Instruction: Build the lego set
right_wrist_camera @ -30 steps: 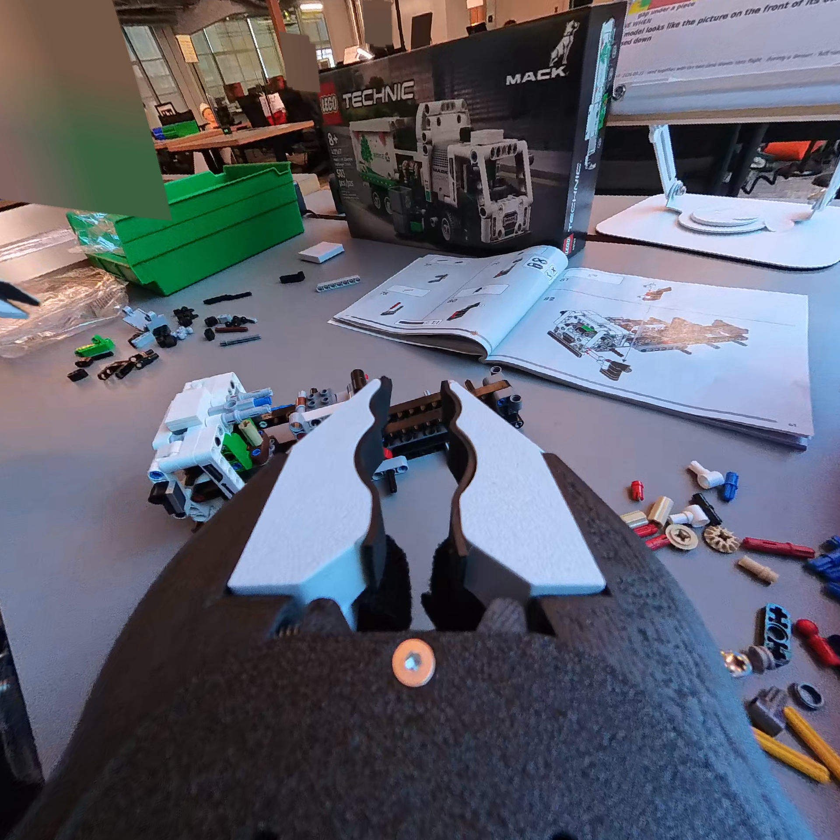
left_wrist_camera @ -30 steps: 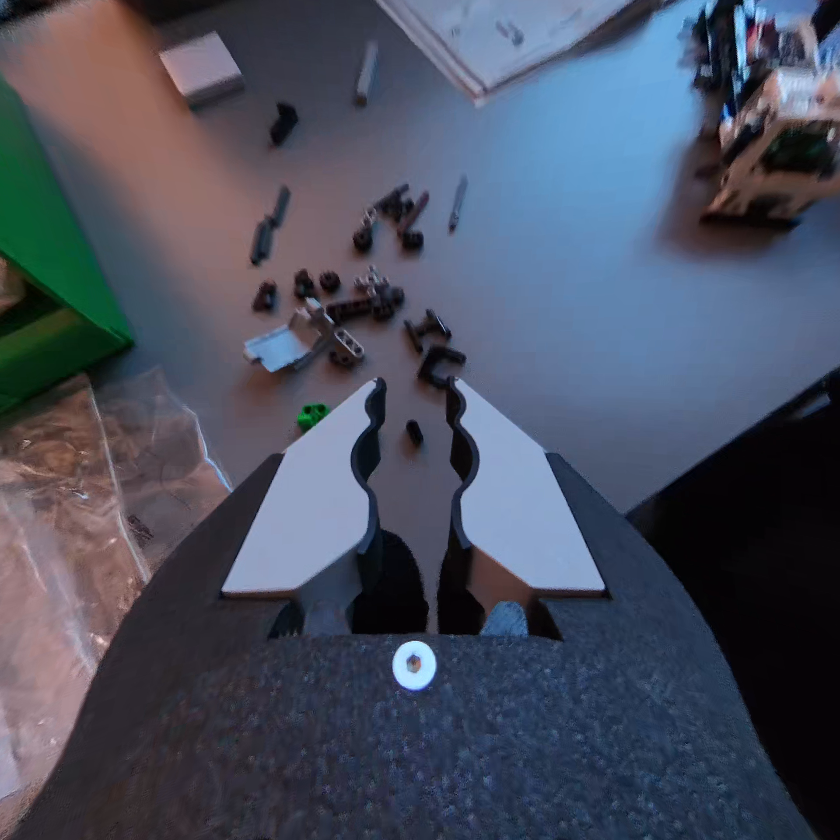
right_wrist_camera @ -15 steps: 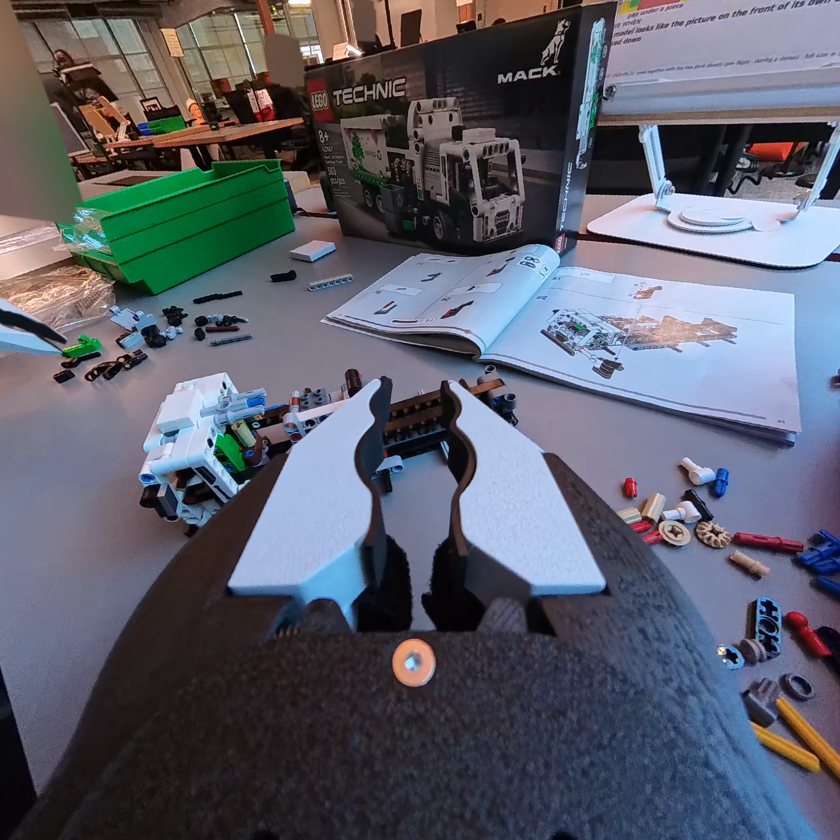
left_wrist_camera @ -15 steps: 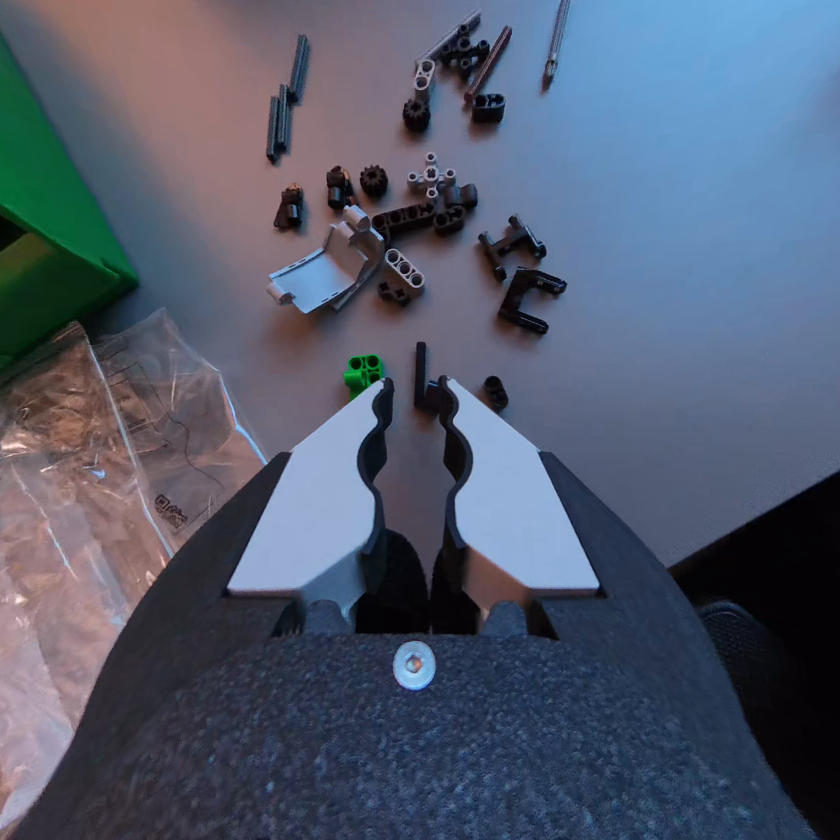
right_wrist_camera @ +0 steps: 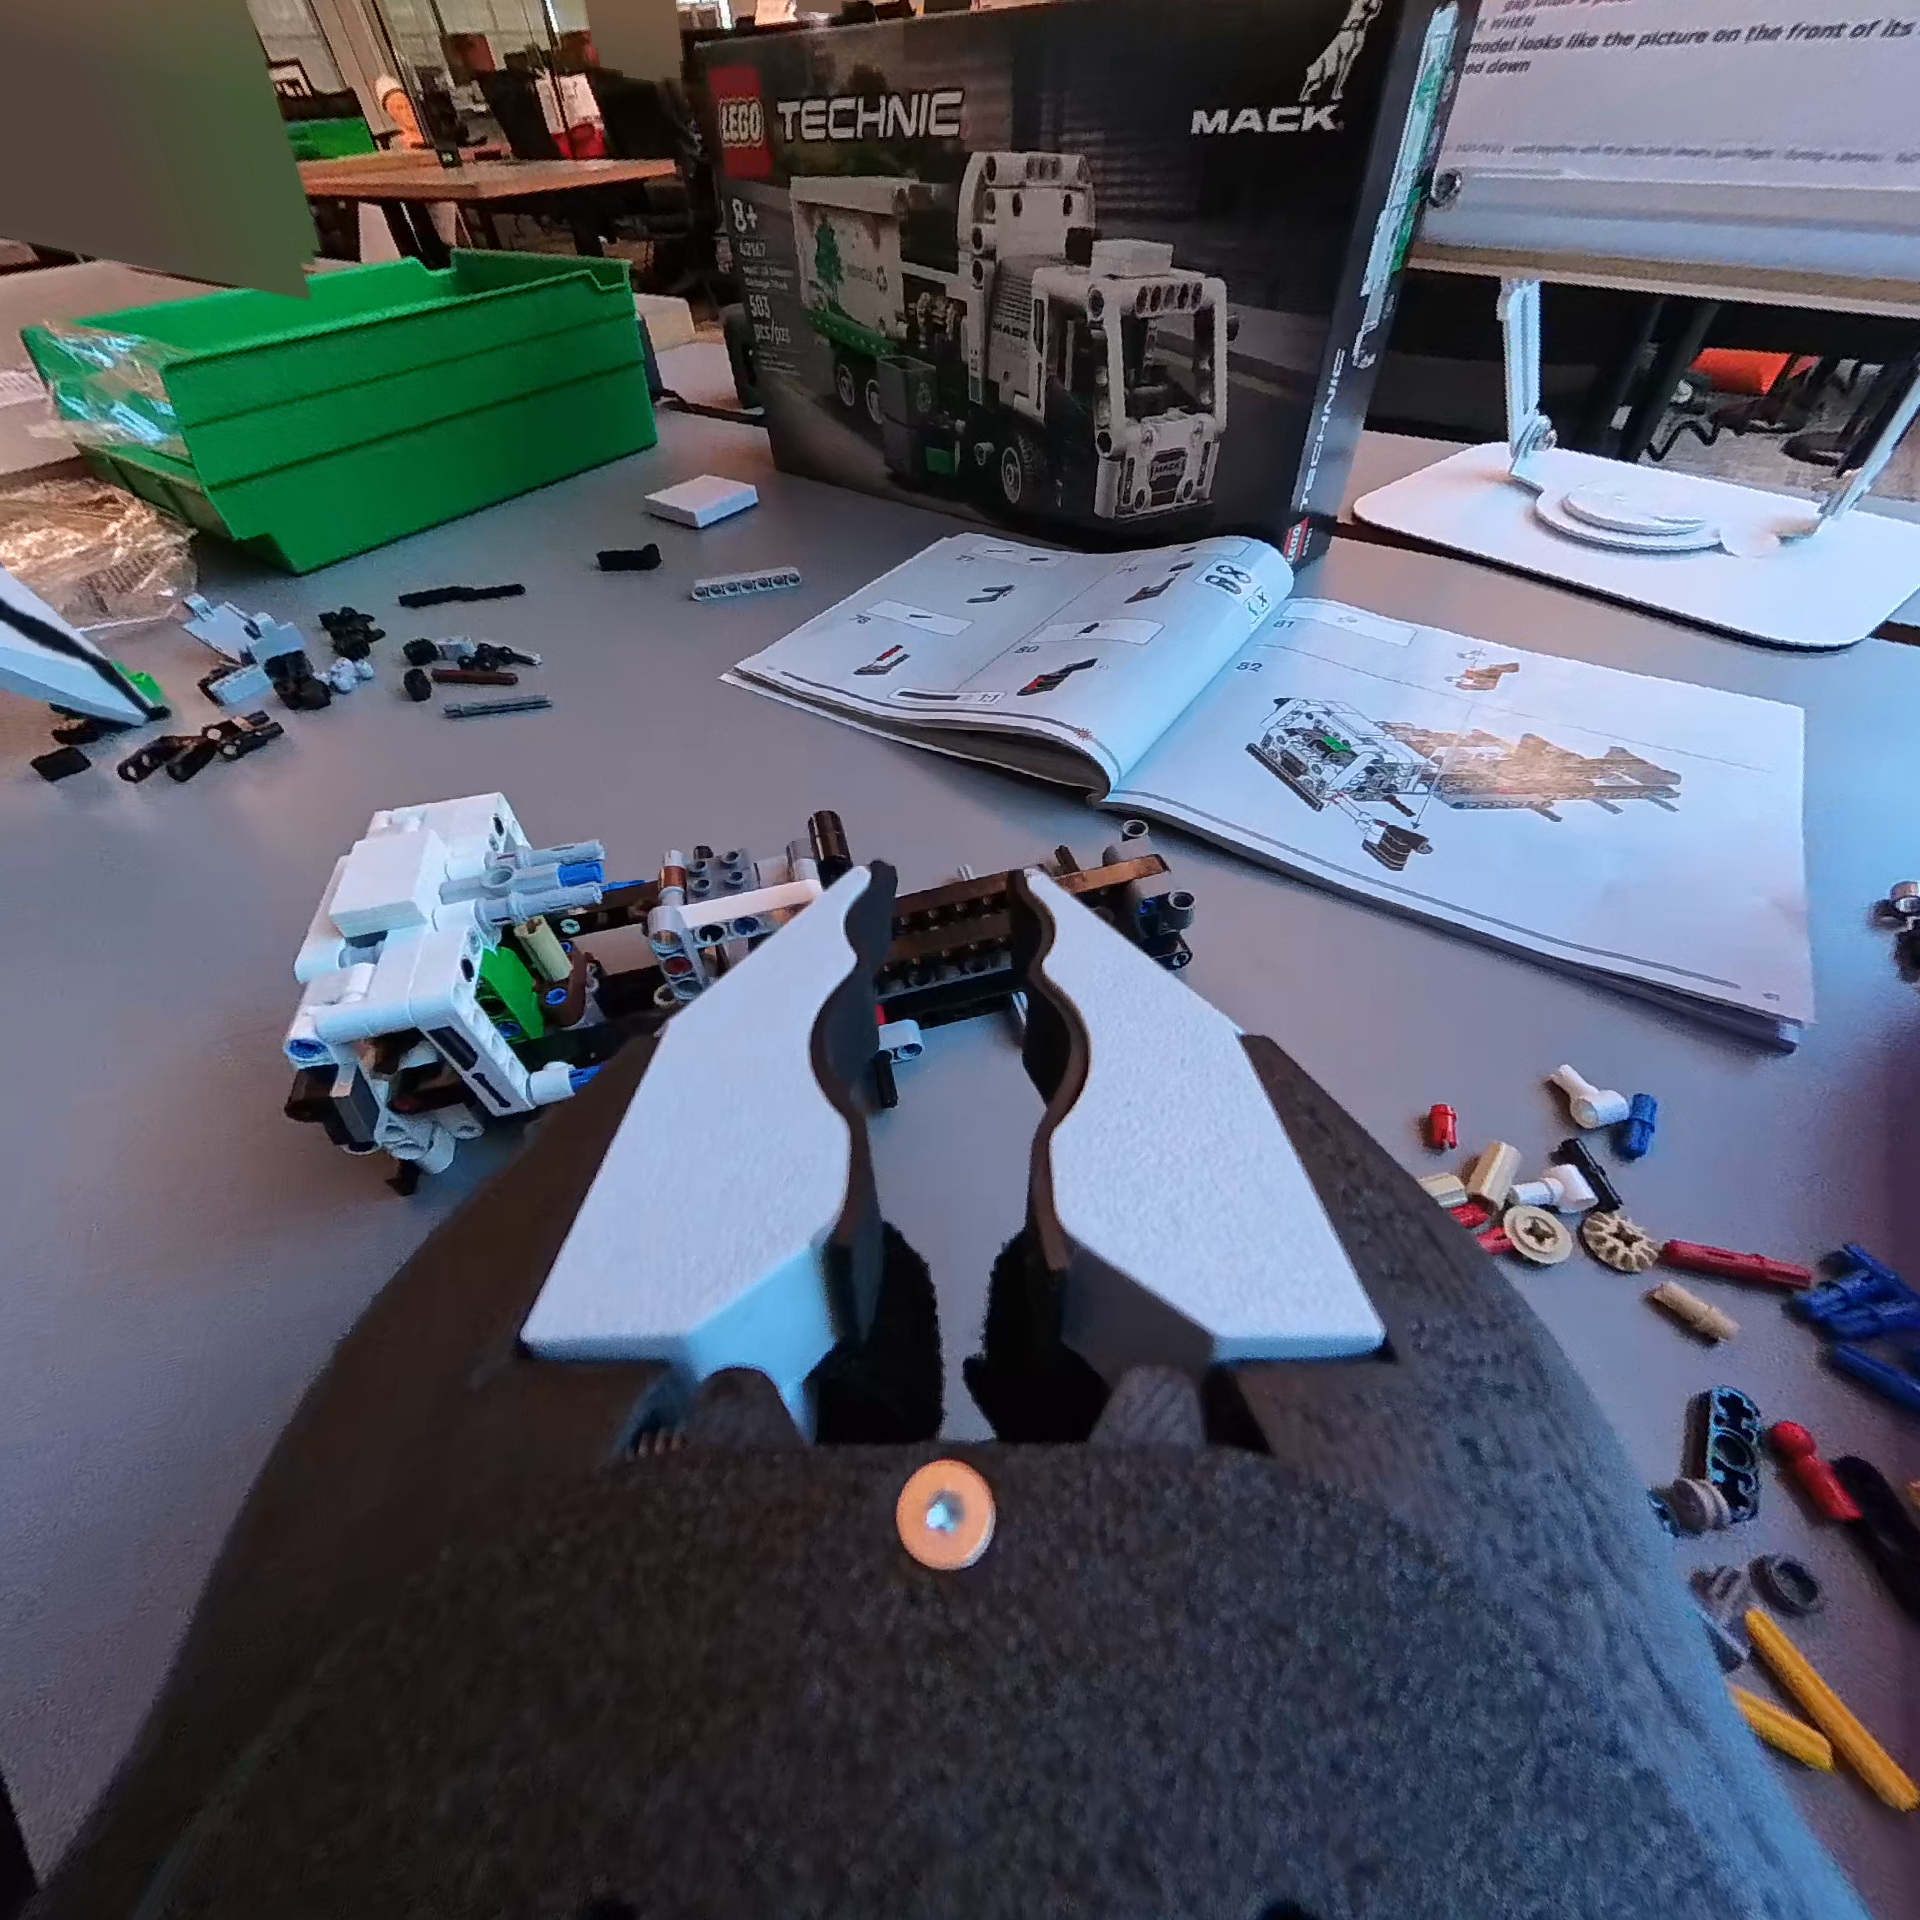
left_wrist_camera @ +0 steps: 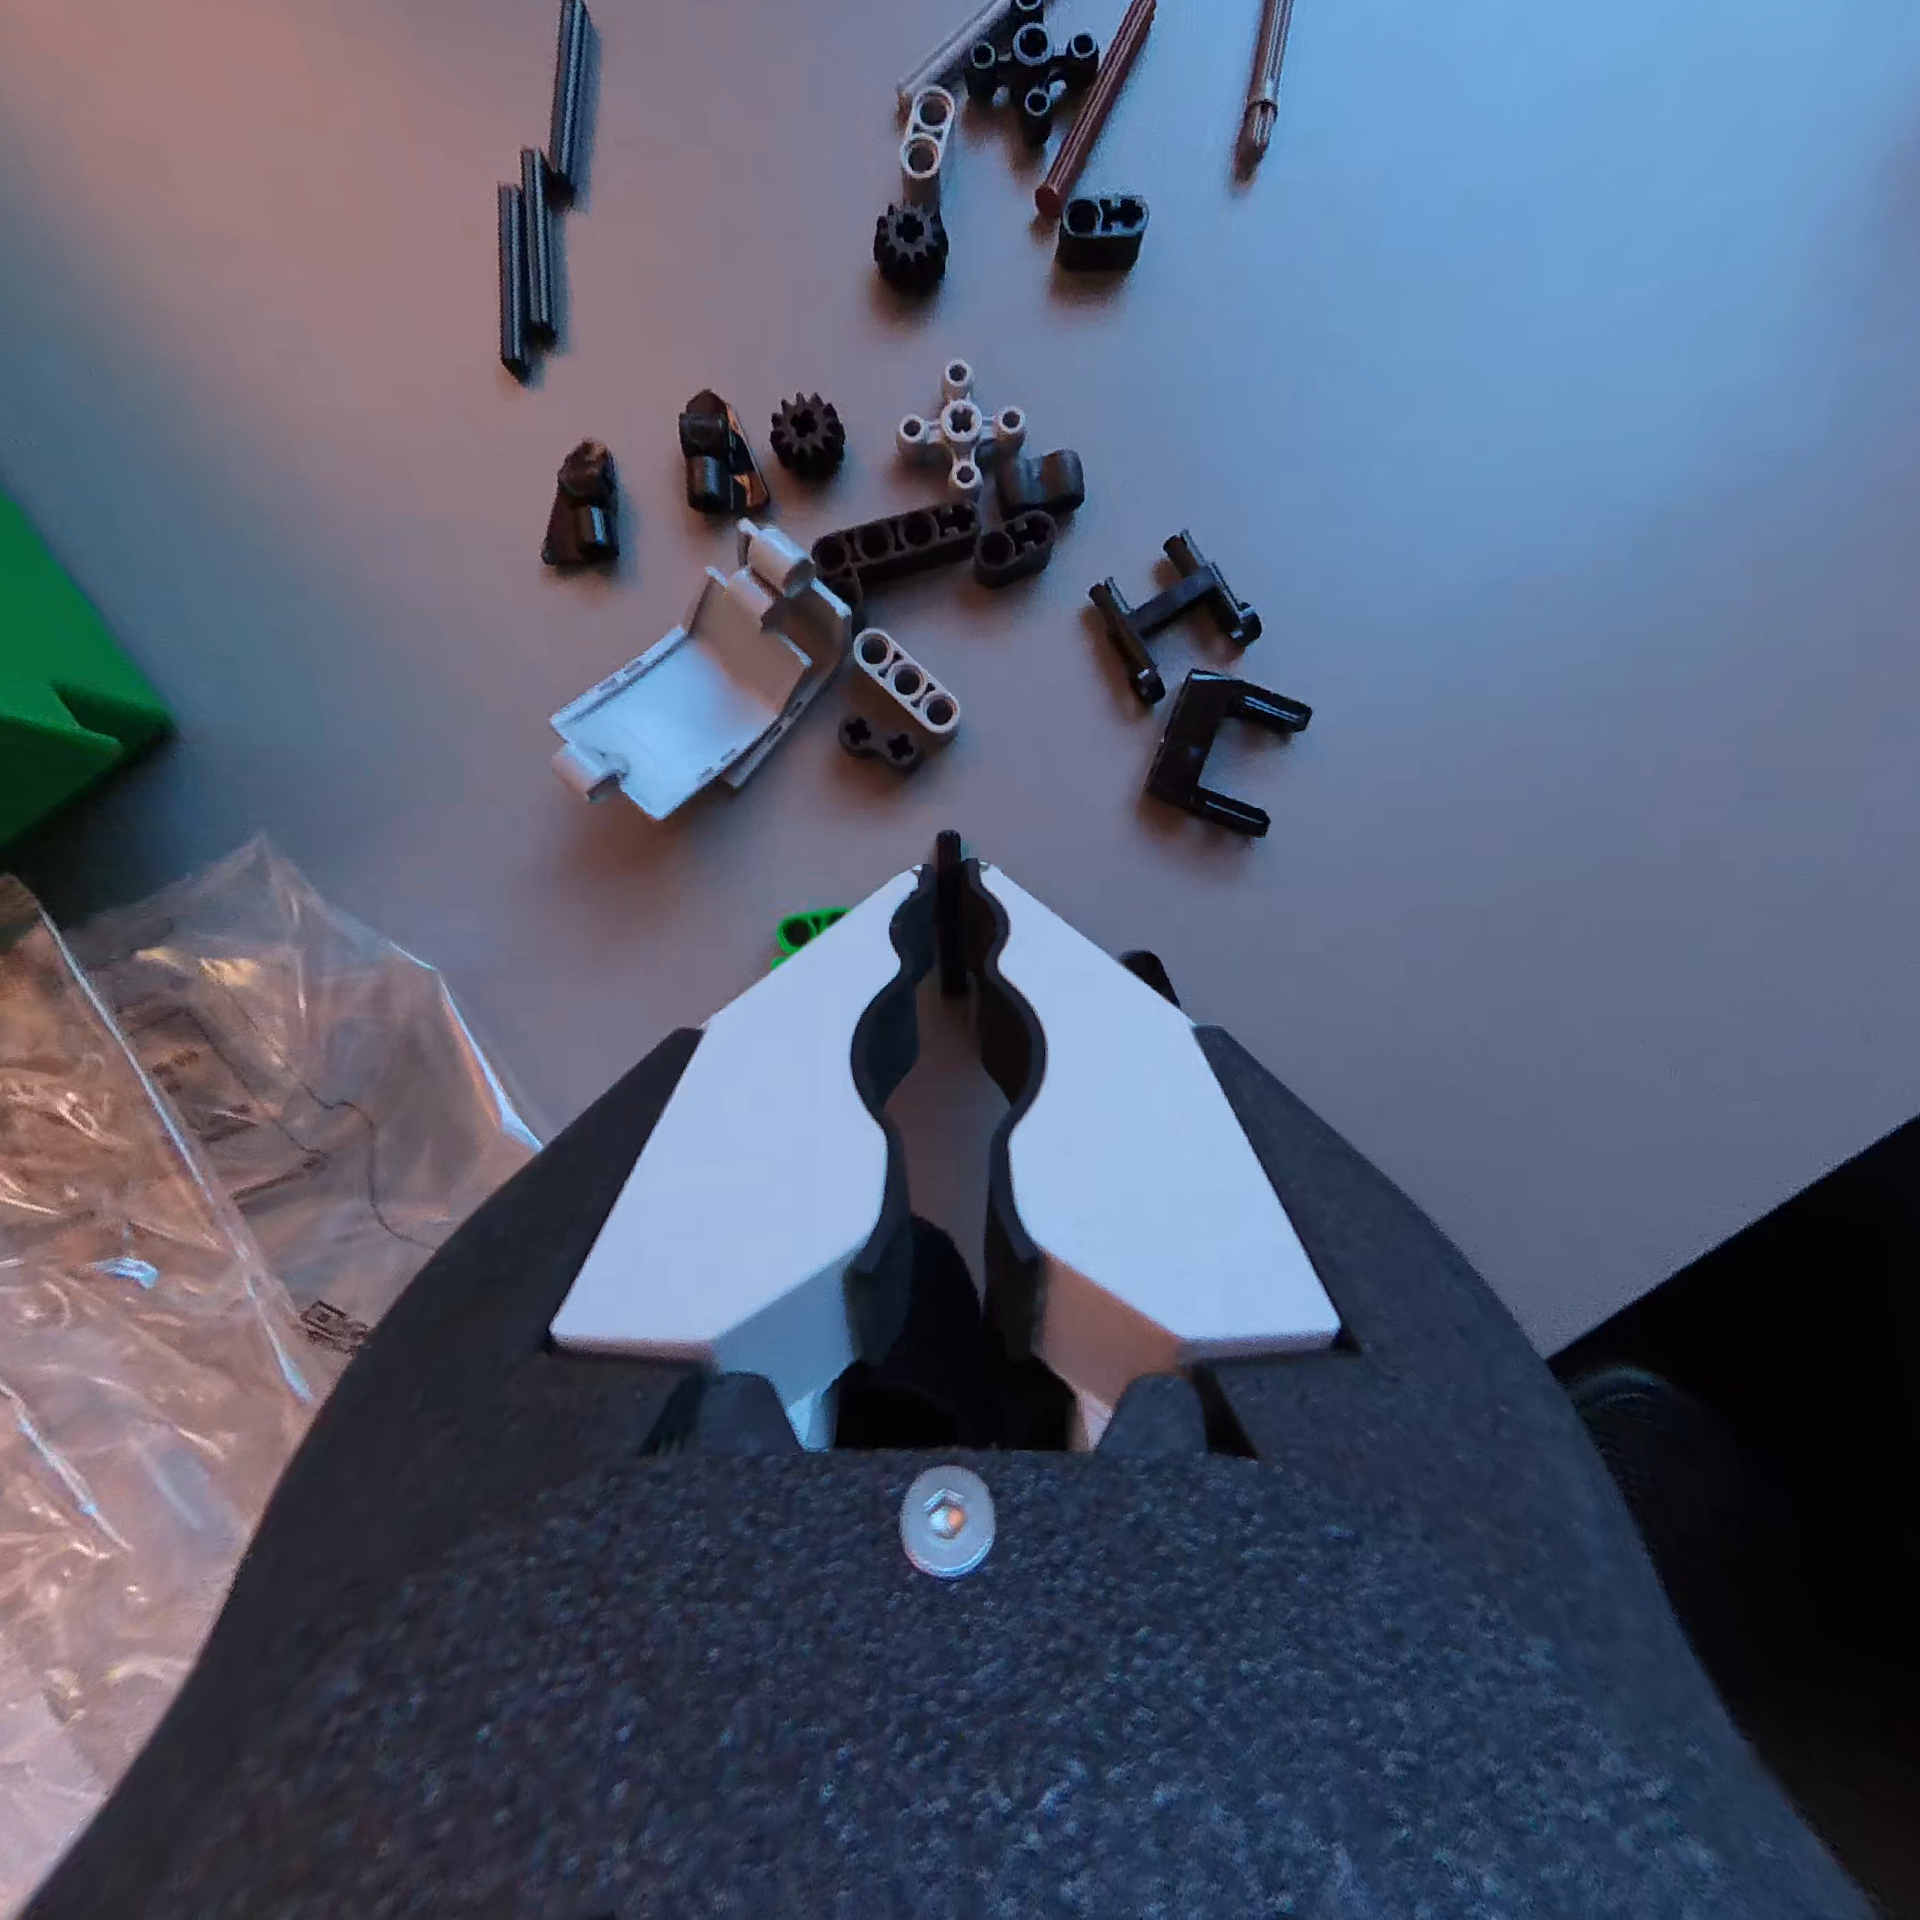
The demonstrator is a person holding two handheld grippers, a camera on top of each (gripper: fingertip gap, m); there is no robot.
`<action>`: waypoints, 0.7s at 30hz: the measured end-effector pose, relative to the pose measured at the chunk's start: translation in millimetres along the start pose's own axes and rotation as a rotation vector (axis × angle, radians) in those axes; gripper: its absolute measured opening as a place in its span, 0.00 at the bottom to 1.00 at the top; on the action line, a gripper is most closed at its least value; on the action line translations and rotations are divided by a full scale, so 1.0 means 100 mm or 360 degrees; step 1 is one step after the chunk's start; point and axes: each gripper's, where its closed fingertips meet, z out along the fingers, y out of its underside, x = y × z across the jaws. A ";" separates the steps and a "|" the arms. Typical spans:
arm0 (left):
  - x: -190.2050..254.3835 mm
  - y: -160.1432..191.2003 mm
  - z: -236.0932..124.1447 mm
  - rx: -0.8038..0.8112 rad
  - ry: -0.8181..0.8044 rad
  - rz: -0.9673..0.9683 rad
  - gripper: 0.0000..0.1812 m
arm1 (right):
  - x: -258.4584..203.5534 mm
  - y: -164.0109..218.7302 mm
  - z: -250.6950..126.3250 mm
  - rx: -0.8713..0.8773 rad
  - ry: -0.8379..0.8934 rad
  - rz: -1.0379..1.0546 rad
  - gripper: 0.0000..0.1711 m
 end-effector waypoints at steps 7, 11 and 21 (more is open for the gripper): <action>0.32 -1.02 -0.05 0.0128 0.0296 0.0372 0.02 | 0.00 0.00 0.01 -0.0006 -0.0017 0.0024 0.12; 0.86 -2.07 0.23 0.0116 0.0606 0.0804 0.02 | 0.00 -0.01 -0.01 0.0017 -0.0031 0.0040 0.12; 1.49 -2.86 1.59 -0.0388 0.0879 0.1233 0.02 | 0.00 -0.02 -0.03 0.0029 -0.0031 0.0036 0.12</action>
